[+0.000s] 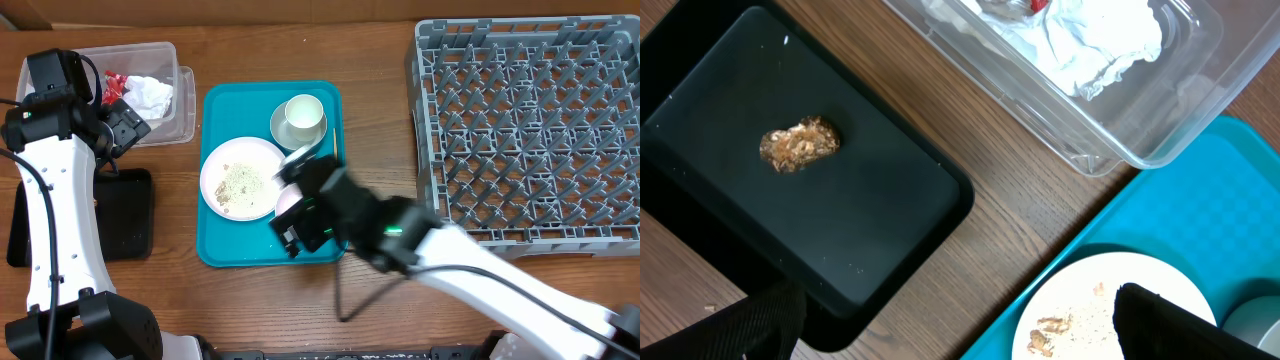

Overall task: Sort waste into correct bins and load items into the dishwasher
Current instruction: 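Reach the right gripper to the small white plate's rim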

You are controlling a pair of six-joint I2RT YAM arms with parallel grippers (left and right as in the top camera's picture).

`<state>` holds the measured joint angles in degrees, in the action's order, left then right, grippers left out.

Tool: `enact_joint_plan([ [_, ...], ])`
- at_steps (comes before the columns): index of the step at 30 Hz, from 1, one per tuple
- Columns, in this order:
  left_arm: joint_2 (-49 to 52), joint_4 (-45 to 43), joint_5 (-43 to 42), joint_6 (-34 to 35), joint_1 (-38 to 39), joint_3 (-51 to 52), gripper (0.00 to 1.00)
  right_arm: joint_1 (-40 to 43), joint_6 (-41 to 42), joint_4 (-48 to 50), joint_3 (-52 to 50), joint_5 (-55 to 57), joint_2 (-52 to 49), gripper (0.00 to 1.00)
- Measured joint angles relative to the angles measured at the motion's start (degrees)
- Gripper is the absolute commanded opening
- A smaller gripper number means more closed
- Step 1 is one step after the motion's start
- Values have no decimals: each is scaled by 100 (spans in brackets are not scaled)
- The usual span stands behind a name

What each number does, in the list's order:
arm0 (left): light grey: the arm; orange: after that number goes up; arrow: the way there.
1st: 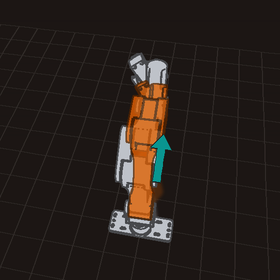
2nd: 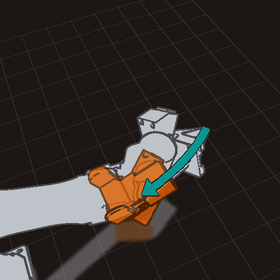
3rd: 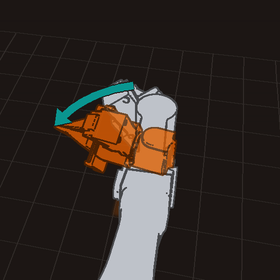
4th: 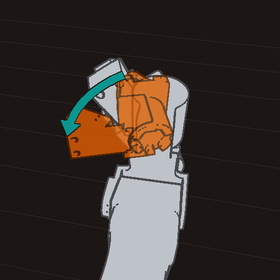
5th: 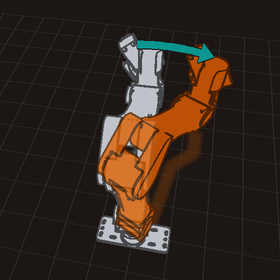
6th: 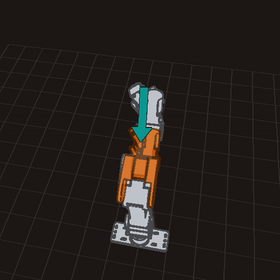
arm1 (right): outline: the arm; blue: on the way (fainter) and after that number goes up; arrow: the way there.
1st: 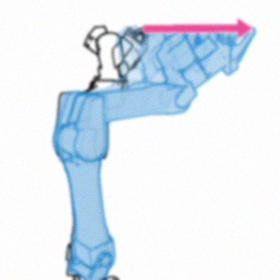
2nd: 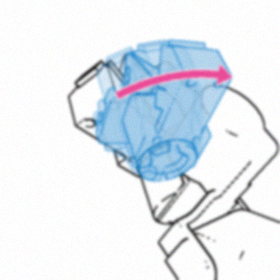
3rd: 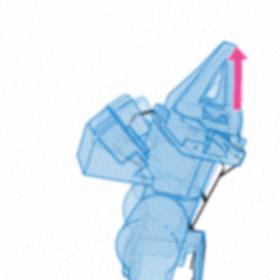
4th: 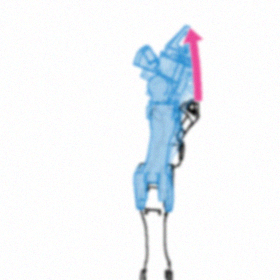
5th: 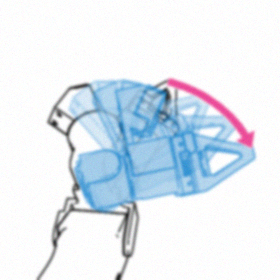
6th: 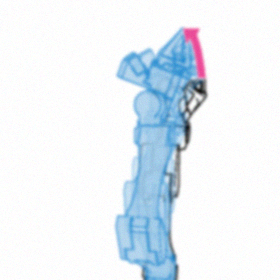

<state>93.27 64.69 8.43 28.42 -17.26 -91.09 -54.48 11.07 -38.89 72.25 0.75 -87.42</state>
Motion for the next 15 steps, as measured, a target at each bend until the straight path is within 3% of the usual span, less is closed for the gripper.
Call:
enact_joint_plan([
  [6,2,0,0,0,0,0,100,-72,-59,496,0,-37,-1088,100],
  [12,0,2,0,0,0,0,100,-74,-63,901,0,-181,-1486,100],
  [15,0,0,0,0,0,0,100,-74,-57,1032,0,-201,-1633,85],
])
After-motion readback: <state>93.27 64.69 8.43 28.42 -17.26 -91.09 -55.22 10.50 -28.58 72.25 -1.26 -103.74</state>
